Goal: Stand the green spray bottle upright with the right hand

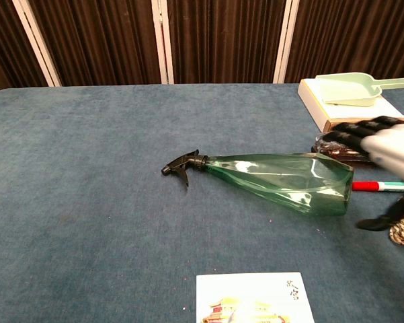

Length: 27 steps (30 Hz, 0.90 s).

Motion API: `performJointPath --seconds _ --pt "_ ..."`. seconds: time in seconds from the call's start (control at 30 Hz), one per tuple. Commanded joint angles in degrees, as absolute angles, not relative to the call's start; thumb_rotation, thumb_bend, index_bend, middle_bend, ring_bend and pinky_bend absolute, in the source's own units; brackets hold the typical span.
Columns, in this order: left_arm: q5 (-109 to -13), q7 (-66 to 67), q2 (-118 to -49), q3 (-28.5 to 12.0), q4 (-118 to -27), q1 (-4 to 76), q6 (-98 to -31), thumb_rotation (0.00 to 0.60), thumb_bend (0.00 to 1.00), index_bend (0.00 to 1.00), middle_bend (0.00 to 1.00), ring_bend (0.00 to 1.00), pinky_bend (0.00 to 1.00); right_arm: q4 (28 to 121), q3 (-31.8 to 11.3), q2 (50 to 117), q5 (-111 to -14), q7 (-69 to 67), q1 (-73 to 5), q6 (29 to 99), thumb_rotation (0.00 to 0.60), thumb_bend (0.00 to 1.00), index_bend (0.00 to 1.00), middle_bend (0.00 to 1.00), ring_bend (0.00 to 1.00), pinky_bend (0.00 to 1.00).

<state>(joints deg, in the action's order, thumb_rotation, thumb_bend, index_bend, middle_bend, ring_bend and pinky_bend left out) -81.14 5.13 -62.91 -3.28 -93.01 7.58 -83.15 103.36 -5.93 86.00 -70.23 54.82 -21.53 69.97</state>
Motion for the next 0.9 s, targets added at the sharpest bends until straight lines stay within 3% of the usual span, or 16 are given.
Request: performJointPath --seconds 0.03,0.3,0.63,0.9 --pt "-79.4 4.3 -62.6 -4.2 -92.7 7.6 -82.3 0.600 0.00 0.00 0.00 0.00 0.00 105.2 -10.9 94.0 -60.7 66.5 -27.5 69.0 0.600 0.10 0.00 0.00 0.00 0.00" --pt "-74.7 5.2 -62.8 -5.8 -91.5 8.1 -80.3 0.600 0.00 0.00 0.00 0.00 0.00 104.4 -15.6 100.4 -50.9 77.3 -34.8 70.1 0.600 0.10 0.00 0.00 0.00 0.00" --pt "-71.9 4.8 -62.8 -6.8 -91.0 8.7 -78.0 0.600 0.00 0.00 0.00 0.00 0.00 94.9 -20.7 108.6 -39.5 87.6 -44.7 72.2 0.600 0.10 0.00 0.00 0.00 0.00" --pt "-71.4 3.1 -62.5 -7.2 -90.5 8.7 -77.6 0.600 0.00 0.00 0.00 0.00 0.00 84.3 -21.9 113.3 -32.1 93.2 -50.8 72.4 0.600 0.11 0.00 0.00 0.00 0.00"
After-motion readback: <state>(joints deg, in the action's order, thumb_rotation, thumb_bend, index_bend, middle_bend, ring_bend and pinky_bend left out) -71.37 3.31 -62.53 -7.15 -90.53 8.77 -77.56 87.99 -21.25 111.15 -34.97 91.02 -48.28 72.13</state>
